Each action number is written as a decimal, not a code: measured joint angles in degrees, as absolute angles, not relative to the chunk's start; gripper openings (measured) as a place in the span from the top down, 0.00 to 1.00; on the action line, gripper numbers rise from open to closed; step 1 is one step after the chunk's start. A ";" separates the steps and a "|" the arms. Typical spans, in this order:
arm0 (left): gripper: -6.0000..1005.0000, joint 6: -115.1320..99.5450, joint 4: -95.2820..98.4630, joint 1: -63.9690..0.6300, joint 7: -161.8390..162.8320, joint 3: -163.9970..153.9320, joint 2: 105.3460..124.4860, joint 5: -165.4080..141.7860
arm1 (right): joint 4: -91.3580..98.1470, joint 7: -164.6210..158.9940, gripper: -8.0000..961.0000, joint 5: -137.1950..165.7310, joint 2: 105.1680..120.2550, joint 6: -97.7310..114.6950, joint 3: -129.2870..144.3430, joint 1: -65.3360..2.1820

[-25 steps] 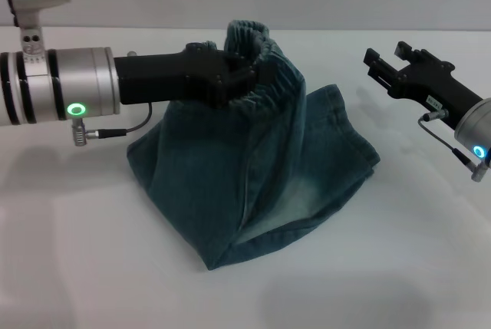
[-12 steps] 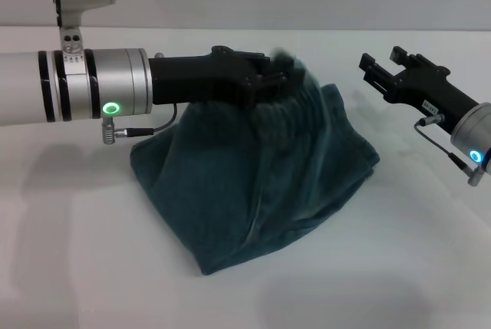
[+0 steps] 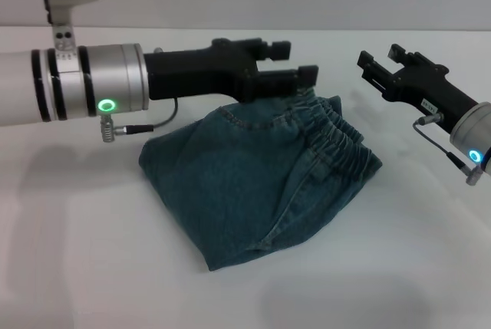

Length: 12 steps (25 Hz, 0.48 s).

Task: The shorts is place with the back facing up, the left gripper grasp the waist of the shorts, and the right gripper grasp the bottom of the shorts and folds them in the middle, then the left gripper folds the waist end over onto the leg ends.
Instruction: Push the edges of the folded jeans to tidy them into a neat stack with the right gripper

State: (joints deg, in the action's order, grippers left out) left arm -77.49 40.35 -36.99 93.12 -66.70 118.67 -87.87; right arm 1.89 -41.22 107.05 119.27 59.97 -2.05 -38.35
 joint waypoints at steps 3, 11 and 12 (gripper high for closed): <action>0.39 -77.54 40.48 -35.96 92.38 -66.42 118.51 -85.49 | 2.16 -41.22 0.34 107.09 119.14 62.44 -1.97 -38.09; 0.15 -78.77 35.30 -26.97 73.73 -63.39 118.32 -60.20 | 10.59 -52.59 0.34 107.77 118.49 78.20 9.25 -37.57; 0.15 -79.20 34.20 -26.47 71.87 -63.13 118.32 -57.98 | 12.60 -55.42 0.34 107.78 118.49 80.05 11.77 -37.58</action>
State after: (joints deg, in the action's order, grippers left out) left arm -79.20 34.20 -26.47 71.87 -63.13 118.32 -57.98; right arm 12.60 -55.42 107.78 118.49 80.05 11.77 -37.58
